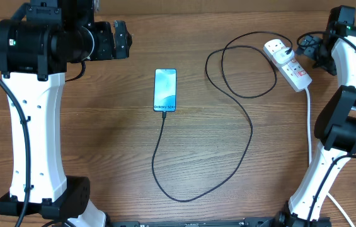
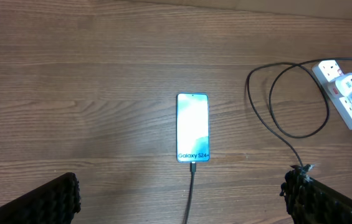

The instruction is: Plug charger to phone and switch on socket

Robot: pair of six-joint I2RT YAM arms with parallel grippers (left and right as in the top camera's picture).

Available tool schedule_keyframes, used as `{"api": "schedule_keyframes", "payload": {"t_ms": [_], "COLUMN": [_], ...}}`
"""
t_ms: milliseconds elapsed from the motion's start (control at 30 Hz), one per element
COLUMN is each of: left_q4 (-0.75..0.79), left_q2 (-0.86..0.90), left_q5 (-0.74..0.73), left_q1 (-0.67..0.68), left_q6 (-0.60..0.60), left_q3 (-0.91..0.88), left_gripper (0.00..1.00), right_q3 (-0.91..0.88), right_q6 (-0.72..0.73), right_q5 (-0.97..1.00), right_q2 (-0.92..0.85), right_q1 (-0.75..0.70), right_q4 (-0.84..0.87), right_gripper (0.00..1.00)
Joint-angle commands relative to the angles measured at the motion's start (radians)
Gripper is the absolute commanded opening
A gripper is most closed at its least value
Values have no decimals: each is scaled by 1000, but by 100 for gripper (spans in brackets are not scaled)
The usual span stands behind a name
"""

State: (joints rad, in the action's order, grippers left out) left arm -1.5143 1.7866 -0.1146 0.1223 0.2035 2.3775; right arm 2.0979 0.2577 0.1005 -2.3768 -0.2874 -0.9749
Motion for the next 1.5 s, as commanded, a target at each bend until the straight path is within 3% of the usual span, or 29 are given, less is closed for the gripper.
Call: {"api": "schedule_keyframes", "payload": {"t_ms": [0, 1467], "left_q4": [0, 0], "left_q2": [8, 8], "left_q5": [14, 14], "left_q1": [-4, -4], "left_q6": [3, 3], "left_q3": [0, 0], "left_gripper": [100, 100], "right_q3": [-5, -5], "right_q6": [-4, -5], "right_q5": [-10, -89], "right_q2": [-10, -84], "right_q1": [-2, -2], "right_q4": [14, -86], "right_gripper": [100, 100]}}
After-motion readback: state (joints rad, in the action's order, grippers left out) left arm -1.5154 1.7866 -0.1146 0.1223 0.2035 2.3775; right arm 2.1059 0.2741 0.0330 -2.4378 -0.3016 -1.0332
